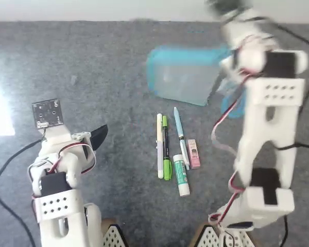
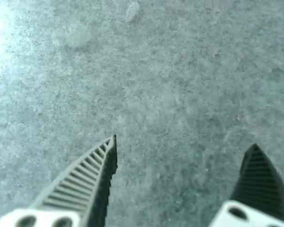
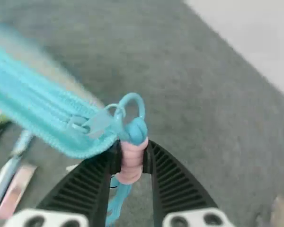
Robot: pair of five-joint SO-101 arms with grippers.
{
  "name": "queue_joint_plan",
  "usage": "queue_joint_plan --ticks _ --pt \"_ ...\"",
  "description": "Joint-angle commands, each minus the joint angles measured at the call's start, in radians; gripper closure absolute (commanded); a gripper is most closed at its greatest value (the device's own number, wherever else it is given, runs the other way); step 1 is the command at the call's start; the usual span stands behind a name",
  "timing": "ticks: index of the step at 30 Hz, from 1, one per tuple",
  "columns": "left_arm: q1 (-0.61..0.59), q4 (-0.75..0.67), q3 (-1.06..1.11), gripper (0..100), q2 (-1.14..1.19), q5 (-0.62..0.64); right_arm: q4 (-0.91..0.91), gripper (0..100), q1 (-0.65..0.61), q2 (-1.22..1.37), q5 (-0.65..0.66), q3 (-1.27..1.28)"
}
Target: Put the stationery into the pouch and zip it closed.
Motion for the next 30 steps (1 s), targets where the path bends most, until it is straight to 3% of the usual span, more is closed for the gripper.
queue_joint_plan --ticks 1,7,14,20,25,30 --pt "0.018 -0.003 -0.008 61 0.021 0.006 -0.128 99.1 0.099 0.035 -0.236 0.0" --pt "0.021 -0.006 0.002 61 0.015 0.006 -0.099 99.1 0.185 0.082 -0.595 -0.153" --pt "0.023 -0.009 0.002 61 0.015 0.006 -0.097 99.1 0.073 0.067 -0.597 -0.388" --pt "0.02 -0.008 0.002 61 0.015 0.006 -0.189 99.2 -0.288 0.088 -0.387 -0.471" --pt "0.018 -0.009 0.002 61 0.015 0.006 -0.008 99.2 -0.532 0.094 -0.163 -0.471" --pt "0.021 -0.009 0.002 61 0.015 0.005 0.259 99.1 -0.607 0.11 0.048 -0.451"
